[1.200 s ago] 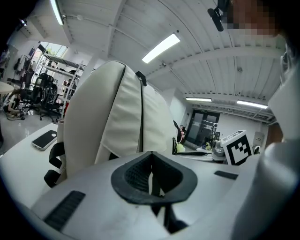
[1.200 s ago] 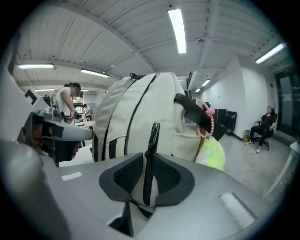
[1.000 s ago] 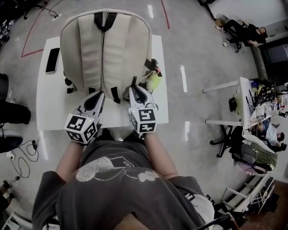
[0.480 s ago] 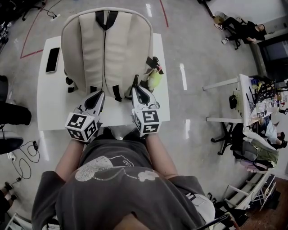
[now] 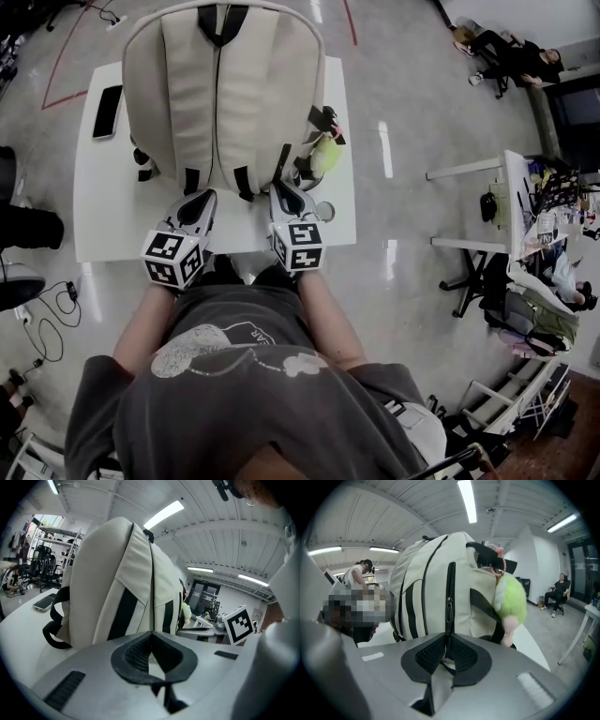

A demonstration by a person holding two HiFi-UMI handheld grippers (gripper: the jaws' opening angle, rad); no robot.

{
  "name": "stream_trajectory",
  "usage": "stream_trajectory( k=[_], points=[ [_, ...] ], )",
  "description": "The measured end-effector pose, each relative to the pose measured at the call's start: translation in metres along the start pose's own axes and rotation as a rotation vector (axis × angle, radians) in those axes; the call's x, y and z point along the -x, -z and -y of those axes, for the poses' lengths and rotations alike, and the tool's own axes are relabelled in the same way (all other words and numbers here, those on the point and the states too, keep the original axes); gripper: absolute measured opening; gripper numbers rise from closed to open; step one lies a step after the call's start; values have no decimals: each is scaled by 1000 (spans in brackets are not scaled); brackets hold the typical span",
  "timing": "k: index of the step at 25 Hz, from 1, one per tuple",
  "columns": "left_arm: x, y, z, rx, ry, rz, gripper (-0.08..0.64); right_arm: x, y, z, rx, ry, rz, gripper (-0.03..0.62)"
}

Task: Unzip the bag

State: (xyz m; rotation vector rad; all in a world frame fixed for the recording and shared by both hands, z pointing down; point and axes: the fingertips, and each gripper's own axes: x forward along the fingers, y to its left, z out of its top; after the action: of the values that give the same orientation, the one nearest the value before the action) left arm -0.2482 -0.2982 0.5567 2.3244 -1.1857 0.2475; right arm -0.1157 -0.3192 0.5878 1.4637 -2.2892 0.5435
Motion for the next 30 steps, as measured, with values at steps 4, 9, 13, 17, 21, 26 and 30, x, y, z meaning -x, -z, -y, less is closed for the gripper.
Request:
stream_trajectory(
  k=[4,9,13,17,21,26,30],
  points=[
    [-2,15,-4,15,-9,-31,6,-3,27,2,-15,3,-78,35],
    [-7,37,-6,6,-14,-76,6,-5,50,7,-48,16,-128,35],
    [-11,49,-4,25,-7,-99,6,-7,68,8,-64,11,-196,35],
    [-16,59,-3,30,4,-119,6,-8,84,9,-78,2,-257,35],
    [-19,64,-4,41,12,-134,6,-6,98,10,-72,-9,-320,35],
    [-22,67,-6,43,11,-138,6,-7,106,12,-75,-20,-351,35],
    [-22,69,-6,43,9,-141,6,-6,106,12,-89,-28,-363,35]
  ],
)
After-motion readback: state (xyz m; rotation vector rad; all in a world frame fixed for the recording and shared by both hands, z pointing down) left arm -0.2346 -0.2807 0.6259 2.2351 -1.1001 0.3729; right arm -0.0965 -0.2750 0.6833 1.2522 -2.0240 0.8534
